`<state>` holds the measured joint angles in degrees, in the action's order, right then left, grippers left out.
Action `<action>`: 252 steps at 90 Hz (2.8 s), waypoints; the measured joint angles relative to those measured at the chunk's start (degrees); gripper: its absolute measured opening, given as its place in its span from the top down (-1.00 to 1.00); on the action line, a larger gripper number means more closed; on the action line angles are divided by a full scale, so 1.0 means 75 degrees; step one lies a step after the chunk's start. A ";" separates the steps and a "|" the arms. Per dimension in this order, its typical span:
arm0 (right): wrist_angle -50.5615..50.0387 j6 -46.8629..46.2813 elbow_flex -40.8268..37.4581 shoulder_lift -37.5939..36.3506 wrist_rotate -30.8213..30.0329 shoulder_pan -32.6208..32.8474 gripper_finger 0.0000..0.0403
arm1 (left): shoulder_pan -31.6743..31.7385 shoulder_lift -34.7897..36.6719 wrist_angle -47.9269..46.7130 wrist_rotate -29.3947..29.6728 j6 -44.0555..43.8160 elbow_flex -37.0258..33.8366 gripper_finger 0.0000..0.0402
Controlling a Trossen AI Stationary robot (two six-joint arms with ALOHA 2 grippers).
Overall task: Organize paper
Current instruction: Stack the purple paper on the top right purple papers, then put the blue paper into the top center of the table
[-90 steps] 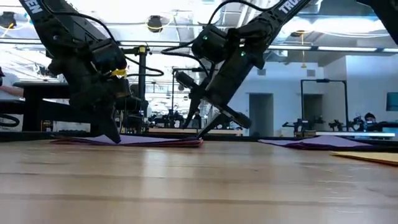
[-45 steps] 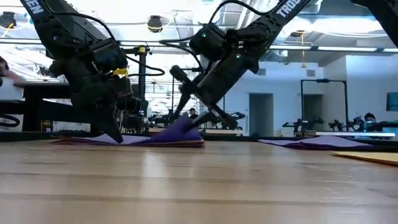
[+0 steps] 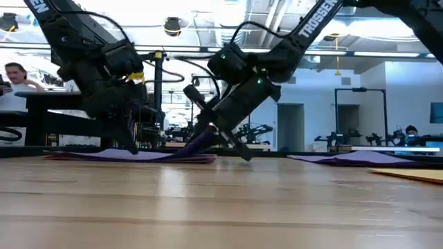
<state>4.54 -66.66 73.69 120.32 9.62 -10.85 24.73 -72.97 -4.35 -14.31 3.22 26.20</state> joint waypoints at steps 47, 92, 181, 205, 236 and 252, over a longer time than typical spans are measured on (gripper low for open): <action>-0.7942 0.7777 0.0011 -0.5440 0.1667 -0.2427 1.00 | 0.0000 0.1108 -0.1924 0.0008 0.0412 0.2597 0.99; -1.0125 1.2460 0.0006 -0.4232 -0.0228 -0.6188 1.00 | -0.0003 0.1087 -0.1844 0.0023 0.0030 0.2748 0.99; -0.9377 1.2269 0.0006 -0.2478 -0.3700 -0.6327 0.80 | -0.0002 0.1084 -0.1860 0.0079 -0.0580 0.2748 0.99; -1.0510 1.1607 0.0370 -0.2491 -0.5035 -0.6150 0.35 | -0.0001 0.1084 -0.1906 0.0078 -0.0578 0.2748 0.99; -1.2561 0.9301 0.1888 -0.2575 -0.3629 -0.5418 0.28 | 0.0067 0.1150 -0.2013 0.0283 -0.0337 0.2753 0.99; -0.9609 0.5513 0.1543 -0.2856 0.0444 -0.4417 0.29 | 0.0189 0.1111 -0.2566 0.0833 0.0116 0.2482 0.99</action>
<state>-67.53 -25.31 85.26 98.90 12.95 -43.98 26.15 -64.64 -23.59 -8.06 4.09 44.82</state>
